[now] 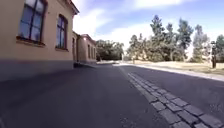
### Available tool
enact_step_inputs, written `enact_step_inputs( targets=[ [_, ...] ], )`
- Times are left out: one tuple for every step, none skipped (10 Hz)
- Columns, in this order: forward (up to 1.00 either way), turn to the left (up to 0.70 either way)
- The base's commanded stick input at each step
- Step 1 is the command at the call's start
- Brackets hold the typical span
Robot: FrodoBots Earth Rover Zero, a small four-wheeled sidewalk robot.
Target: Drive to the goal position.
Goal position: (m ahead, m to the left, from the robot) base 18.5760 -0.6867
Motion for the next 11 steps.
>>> enact_step_inputs(
  targets=[
    [0.70,0.07],
    [0.70,0.00],
    [0.70,0.00],
    [0.70,0.00],
    [0.70,0.00],
    [0.70,0.00],
    [0.70,0.00],
    [0.70,0.00],
    [0.70,0.00],
    [0.70,0.00],
    [0.70,0.00]
  ],
)
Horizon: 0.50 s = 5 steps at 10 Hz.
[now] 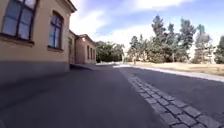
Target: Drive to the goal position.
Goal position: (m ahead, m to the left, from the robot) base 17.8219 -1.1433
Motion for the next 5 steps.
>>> enact_step_inputs(
  targets=[
    [0.70,0.00],
    [0.70,0.00],
    [0.70,0.00],
    [0.70,0.00],
    [0.70,0.00]
  ],
)
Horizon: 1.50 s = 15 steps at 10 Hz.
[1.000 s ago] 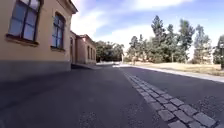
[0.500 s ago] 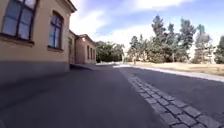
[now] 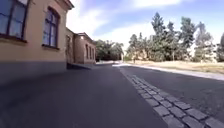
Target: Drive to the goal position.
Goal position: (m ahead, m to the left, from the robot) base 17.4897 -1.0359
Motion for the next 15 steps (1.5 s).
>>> enact_step_inputs(
  targets=[
    [0.70,0.00],
    [0.70,0.00],
    [0.70,0.00],
    [0.70,0.00],
    [0.70,0.00],
    [0.70,0.00],
    [0.70,0.03],
    [0.70,0.09],
    [0.70,0.14],
    [0.70,0.14],
    [0.70,0.14],
    [0.70,0.14],
    [0.70,0.13],
    [0.70,0.00],
    [0.70,0.00]
  ],
)
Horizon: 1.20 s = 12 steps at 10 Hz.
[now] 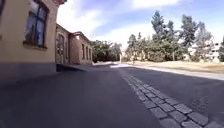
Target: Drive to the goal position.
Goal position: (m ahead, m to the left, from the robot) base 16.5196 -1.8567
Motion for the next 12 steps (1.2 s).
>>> enact_step_inputs(
  targets=[
    [0.70,0.00],
    [0.70,0.00],
    [0.70,0.00],
    [0.70,0.00],
    [0.70,0.00],
    [0.70,0.00],
    [0.70,0.00],
    [0.70,0.00],
    [0.70,0.00],
    [0.70,0.00],
    [0.70,0.00],
    [0.70,0.00]
  ],
)
